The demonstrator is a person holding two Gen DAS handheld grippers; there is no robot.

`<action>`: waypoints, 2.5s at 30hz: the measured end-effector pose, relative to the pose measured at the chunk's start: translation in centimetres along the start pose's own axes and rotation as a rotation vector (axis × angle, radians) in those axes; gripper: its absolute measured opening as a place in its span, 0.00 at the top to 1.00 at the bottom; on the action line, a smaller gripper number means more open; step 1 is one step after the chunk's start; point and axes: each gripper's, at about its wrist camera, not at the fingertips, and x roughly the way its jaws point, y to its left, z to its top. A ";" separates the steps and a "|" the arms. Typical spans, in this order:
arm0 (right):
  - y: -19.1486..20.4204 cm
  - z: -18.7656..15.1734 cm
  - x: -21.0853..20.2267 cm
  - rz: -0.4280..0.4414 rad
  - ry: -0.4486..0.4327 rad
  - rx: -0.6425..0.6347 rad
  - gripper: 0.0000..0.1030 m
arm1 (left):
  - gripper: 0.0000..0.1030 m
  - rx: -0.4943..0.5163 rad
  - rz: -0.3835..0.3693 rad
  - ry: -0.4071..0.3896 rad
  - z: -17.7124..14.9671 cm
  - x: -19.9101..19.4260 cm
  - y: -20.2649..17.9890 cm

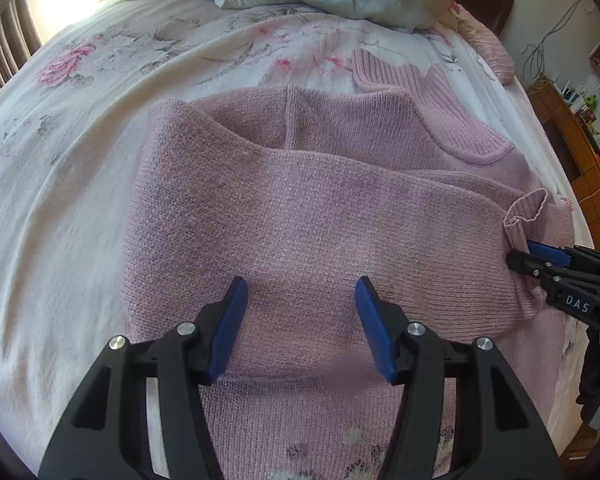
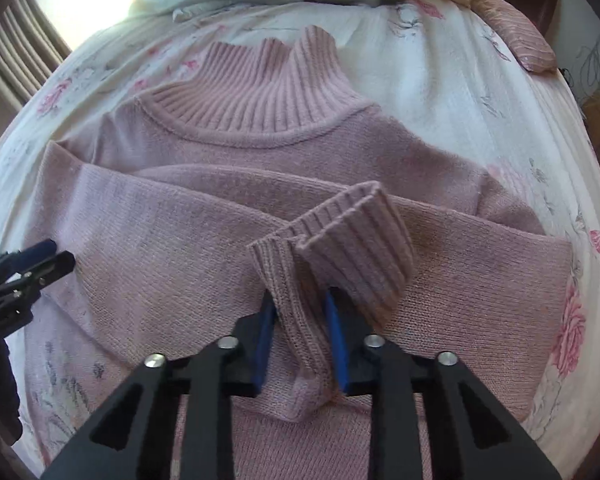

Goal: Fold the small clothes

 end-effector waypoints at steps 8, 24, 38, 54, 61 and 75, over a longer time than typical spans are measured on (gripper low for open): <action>-10.0 -4.7 -4.7 0.153 -0.063 0.259 0.66 | 0.46 0.032 0.008 0.002 -0.1 -0.2 -0.2; -13.3 -6.9 0.0 0.230 0.031 0.334 0.74 | 0.40 0.098 -0.001 0.001 -0.5 1.5 -3.0; -11.3 4.2 -3.0 0.338 -0.108 0.182 0.39 | 0.34 0.071 -0.131 -0.094 10.1 -1.2 -5.0; -7.8 15.9 7.4 0.392 0.058 0.234 0.33 | 0.33 -0.144 -0.227 0.081 18.5 9.8 -4.1; -7.3 16.6 8.0 0.449 0.035 0.231 0.78 | 0.77 -0.127 -0.281 0.059 18.7 9.9 -4.8; -7.7 13.2 -1.4 0.620 -0.243 0.087 0.81 | 0.93 0.003 -0.524 -0.187 16.0 1.0 -4.8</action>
